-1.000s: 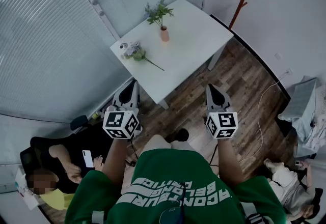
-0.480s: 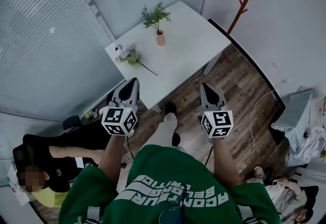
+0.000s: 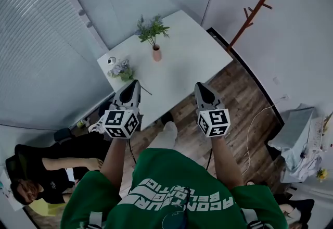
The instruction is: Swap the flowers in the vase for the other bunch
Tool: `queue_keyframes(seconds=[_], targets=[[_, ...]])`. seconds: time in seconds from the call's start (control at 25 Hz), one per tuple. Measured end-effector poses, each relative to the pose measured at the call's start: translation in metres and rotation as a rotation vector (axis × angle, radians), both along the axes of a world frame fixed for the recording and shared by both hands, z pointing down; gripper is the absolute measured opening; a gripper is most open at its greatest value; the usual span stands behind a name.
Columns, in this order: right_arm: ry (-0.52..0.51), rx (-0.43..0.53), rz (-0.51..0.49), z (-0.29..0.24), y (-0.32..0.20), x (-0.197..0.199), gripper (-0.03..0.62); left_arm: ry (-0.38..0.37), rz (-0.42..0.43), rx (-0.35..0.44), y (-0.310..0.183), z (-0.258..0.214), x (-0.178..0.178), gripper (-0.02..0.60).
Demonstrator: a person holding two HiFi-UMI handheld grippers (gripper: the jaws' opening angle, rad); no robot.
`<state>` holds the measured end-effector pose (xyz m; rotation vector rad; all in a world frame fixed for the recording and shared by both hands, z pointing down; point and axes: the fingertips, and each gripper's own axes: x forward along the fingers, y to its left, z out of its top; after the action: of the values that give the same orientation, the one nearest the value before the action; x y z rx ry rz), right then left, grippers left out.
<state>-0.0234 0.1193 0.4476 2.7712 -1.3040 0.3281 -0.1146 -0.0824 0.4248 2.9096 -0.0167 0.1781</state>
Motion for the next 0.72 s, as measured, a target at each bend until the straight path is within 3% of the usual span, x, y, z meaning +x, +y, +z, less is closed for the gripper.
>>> queue_keyframes(seconds=[0.36,0.72], targets=[[-0.048,-0.025,-0.077,0.013,-0.063,0.11,0.014,-0.055,-0.033,-0.008,-0.035,0.021,0.099,0.008],[-0.084,-0.094,-0.22,0.057,-0.146,0.154,0.014,-0.115,-0.061,-0.04,-0.068,0.06,0.144,0.008]])
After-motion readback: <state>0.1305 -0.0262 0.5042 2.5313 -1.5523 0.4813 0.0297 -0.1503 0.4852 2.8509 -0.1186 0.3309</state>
